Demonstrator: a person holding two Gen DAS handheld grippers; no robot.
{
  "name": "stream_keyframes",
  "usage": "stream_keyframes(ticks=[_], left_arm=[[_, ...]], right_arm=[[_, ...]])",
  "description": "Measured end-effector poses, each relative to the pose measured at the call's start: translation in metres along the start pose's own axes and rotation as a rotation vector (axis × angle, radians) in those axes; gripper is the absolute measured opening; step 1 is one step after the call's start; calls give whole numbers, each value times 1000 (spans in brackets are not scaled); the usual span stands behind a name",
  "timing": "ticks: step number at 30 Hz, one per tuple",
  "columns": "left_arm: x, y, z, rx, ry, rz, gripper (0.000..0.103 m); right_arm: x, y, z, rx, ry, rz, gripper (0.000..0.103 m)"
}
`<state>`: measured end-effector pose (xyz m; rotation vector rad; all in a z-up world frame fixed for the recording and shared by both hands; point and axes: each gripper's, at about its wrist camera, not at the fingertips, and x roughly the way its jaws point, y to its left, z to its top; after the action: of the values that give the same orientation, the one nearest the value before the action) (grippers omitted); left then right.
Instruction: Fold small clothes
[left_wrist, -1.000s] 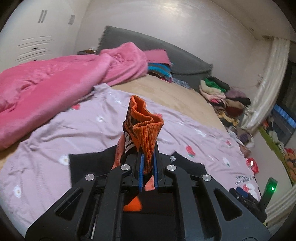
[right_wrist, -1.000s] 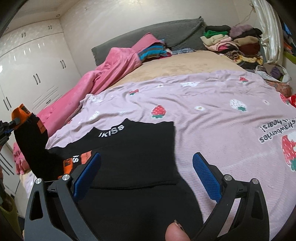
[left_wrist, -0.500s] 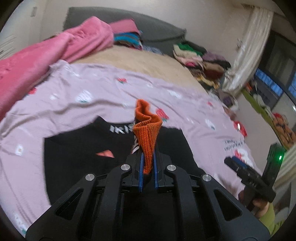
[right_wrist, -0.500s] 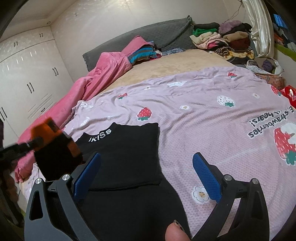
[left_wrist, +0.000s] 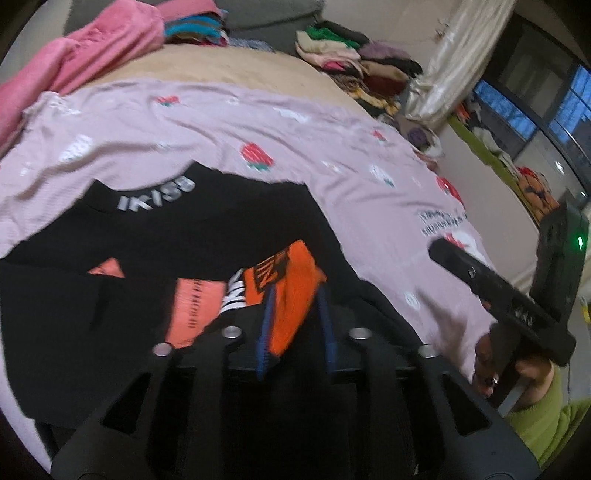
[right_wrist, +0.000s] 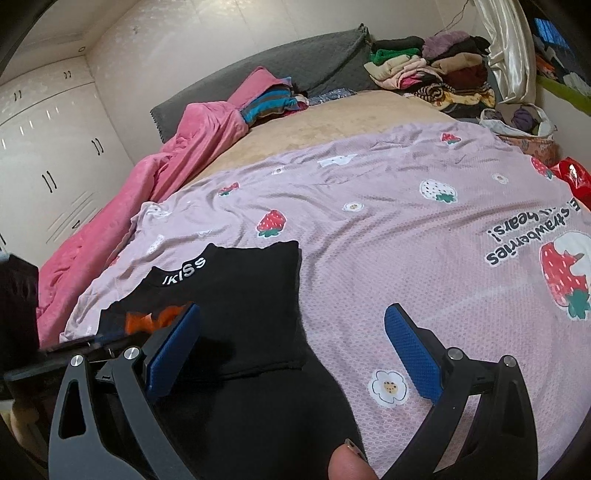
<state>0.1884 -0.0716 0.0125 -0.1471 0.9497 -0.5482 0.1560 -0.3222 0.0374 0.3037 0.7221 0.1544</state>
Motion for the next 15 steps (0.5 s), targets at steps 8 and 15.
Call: stream_keyframes(ticks=[8, 15], left_arm=[[-18, 11, -5, 20, -30, 62, 66], [-53, 67, -6, -89, -93, 292, 83]], right_arm=[[20, 14, -8, -31, 76, 56, 98], [49, 60, -33, -161, 211, 163, 79]])
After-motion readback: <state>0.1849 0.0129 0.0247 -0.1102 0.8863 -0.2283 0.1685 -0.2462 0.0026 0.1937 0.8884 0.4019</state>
